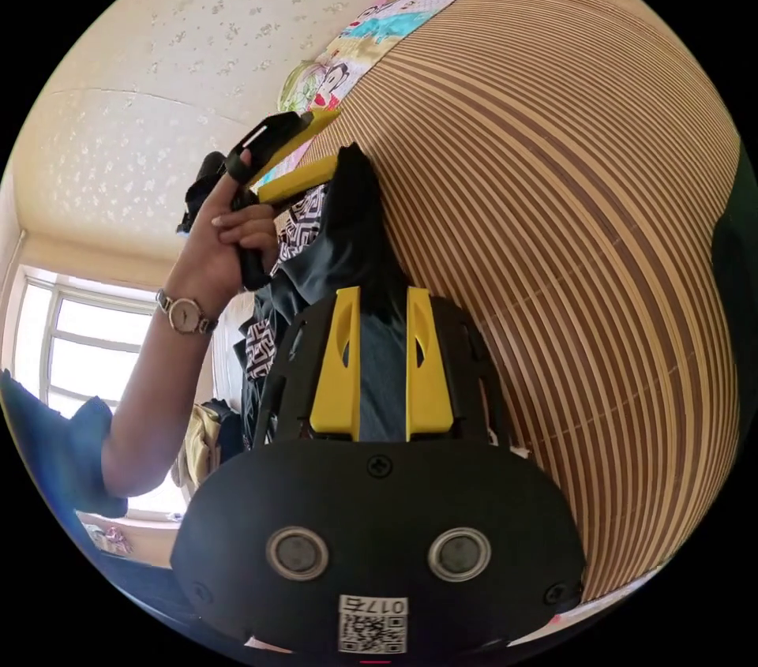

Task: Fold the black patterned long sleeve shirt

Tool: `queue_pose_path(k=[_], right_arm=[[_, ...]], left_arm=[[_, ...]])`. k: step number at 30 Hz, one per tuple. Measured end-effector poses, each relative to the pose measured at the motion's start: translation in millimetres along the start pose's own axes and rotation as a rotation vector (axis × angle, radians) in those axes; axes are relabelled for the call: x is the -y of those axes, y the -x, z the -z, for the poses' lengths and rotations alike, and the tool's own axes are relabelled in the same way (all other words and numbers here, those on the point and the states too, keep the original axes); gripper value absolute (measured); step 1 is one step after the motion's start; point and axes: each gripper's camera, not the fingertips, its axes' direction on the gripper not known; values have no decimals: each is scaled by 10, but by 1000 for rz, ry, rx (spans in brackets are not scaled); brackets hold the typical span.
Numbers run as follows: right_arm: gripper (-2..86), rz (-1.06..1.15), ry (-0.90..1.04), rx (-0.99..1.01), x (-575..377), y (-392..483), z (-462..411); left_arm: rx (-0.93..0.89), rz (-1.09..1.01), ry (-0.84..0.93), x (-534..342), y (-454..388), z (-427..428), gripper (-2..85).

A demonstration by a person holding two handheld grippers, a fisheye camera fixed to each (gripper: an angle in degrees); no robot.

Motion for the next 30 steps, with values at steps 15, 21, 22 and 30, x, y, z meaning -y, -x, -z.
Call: queue_pose_path(k=[15,21,22,30], right_arm=[[54,-7,-132,-262,-85,171,122],[72,196,-73,-226,-47,592,-5],[72,228,-44,-249,-13,662,-95],[80,370,-40,-212,731,1041,-451]], left_arm=[[7,-363,-72,-478,-523,559,128],[57,-425,-179,-1286,-985,1027,125],[80,-416,-184,-1359,-1009,1049,125],[553,-202,-418,-2695,-1147,1235,124]])
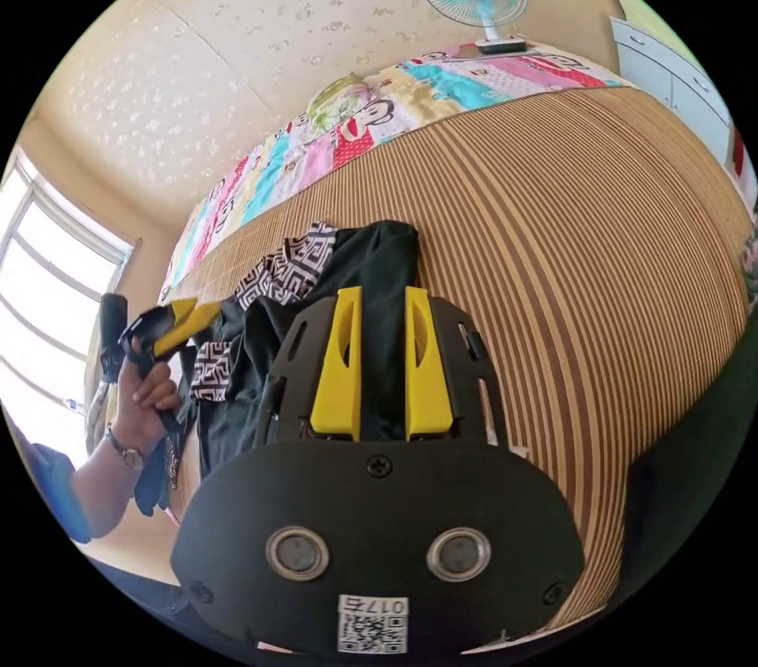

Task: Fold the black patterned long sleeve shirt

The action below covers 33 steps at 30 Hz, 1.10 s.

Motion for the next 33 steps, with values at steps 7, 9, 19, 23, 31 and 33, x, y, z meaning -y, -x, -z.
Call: queue_pose_path(k=[7,9,19,23,31,33], right_arm=[[44,316,183,-280,504,262,-709],[40,401,181,-346,494,356,-766],[31,-16,138,-38,516,-96,-718],[26,-109,78,55,376,-221,-751],[21,2,115,-71,296,58,-886],[20,7,118,-65,268,73,-916]], left_arm=[[292,210,-53,-700,-74,367,118],[255,245,-31,-762,-53,403,110],[334,180,-212,-779,-729,952,95],[325,239,-270,-634,-717,988,100],[251,255,-304,-539,-960,1238,35],[301,283,-341,-570,-1028,1417,32]])
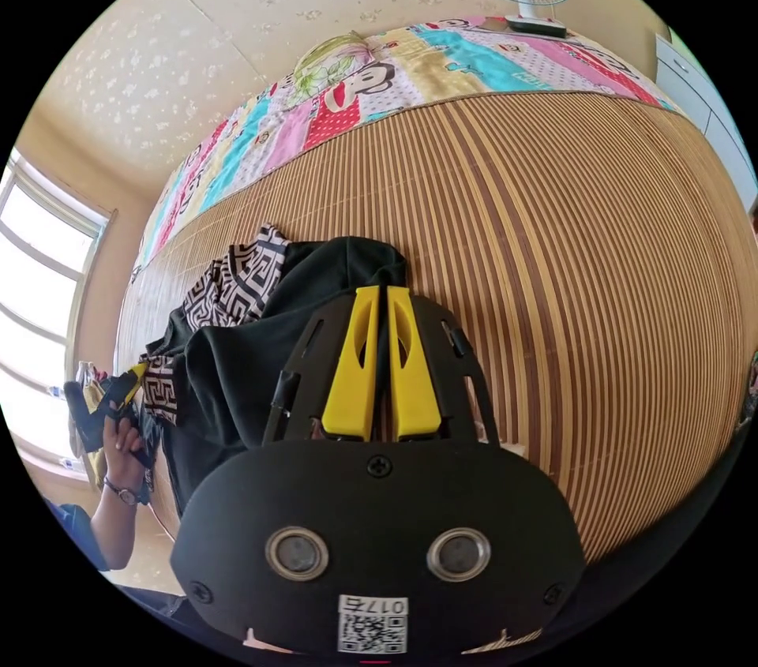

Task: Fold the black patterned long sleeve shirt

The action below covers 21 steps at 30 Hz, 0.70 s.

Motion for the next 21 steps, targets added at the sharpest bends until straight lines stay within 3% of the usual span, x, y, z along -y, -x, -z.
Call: queue_pose_path(k=[4,7,10,14,17,21], right_arm=[[17,25,9,-12,-41,57,-64],[16,66,-10,-157,-52,239,-114],[14,131,-12,-224,-75,360,-228],[16,-15,-41,-190,-94,279,-189],[18,-119,-131,-135,-255,343,66],[17,23,-174,-110,-584,829,203]], left_arm=[[40,67,9,25,136,80,37],[-49,60,29,67,149,197,50],[-22,19,34,24,48,491,73],[-5,42,36,-276,-14,1161,78],[-59,247,58,-608,141,1652,83],[-34,594,47,-1041,520,2207,113]])
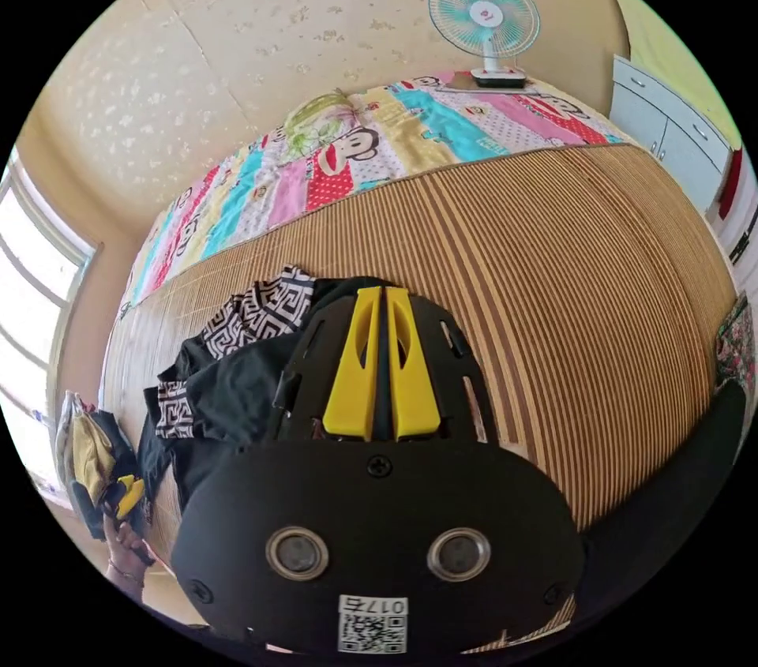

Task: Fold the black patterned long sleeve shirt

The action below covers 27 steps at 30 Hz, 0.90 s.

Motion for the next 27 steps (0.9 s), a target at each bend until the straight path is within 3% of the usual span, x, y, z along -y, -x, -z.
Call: queue_pose_path(k=[3,6,10,15,21,27], right_arm=[[14,194,136,21,-289,441,-224],[9,176,267,-171,-528,486,-641],[6,91,302,-179,-389,467,-743],[5,195,174,-150,-265,943,-458],[11,595,142,238,-693,2175,-139],[33,1321,349,630,-1857,3624,-116]], left_arm=[[59,122,-86,-81,208,364,124],[38,157,-128,-177,289,652,124],[67,240,-101,-269,446,889,124],[-57,478,-269,-328,883,1208,120],[-219,657,-338,-471,1118,1160,15],[-178,527,-295,-649,922,1351,-7]])
